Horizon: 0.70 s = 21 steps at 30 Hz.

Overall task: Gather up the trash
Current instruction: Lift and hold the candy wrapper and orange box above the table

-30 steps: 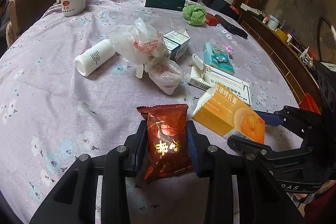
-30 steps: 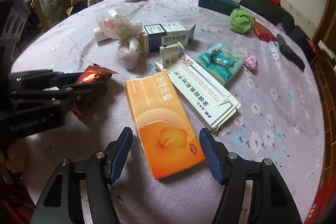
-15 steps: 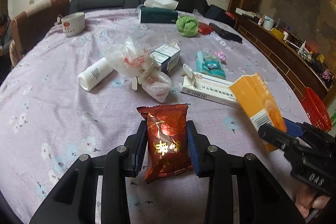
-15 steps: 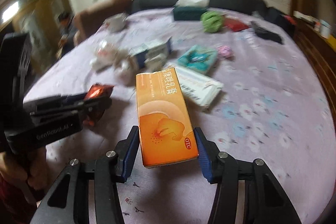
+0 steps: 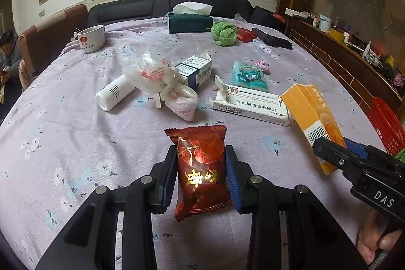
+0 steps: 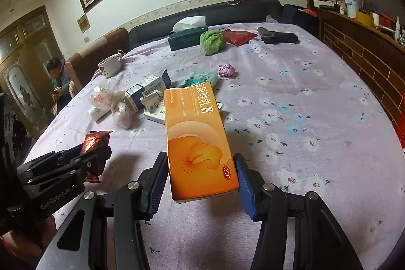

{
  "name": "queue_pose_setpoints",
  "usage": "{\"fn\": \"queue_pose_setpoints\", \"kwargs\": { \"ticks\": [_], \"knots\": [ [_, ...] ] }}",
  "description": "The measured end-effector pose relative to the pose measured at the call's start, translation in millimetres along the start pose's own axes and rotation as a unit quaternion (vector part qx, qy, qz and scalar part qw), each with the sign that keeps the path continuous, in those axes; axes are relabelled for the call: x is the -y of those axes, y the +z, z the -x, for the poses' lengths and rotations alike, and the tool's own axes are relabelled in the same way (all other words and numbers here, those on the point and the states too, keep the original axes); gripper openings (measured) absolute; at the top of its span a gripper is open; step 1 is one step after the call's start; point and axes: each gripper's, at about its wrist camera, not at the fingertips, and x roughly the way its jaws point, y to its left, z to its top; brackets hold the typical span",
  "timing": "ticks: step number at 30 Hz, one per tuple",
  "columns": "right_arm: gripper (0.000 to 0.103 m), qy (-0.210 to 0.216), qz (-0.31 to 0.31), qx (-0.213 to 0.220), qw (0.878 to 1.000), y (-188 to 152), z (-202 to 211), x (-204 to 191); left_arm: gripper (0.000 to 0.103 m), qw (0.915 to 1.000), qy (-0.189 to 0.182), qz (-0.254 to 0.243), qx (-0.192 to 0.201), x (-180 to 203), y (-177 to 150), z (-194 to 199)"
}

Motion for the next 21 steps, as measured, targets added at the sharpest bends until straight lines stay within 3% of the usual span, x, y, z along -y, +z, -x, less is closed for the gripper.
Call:
{"fn": "queue_pose_setpoints", "kwargs": {
  "ticks": [21],
  "knots": [
    [0.056,0.011,-0.012,0.002,1.0,-0.4,-0.8,3.5,0.035,1.0,0.003,0.004,0.002,-3.3,0.2,0.3]
  ]
}}
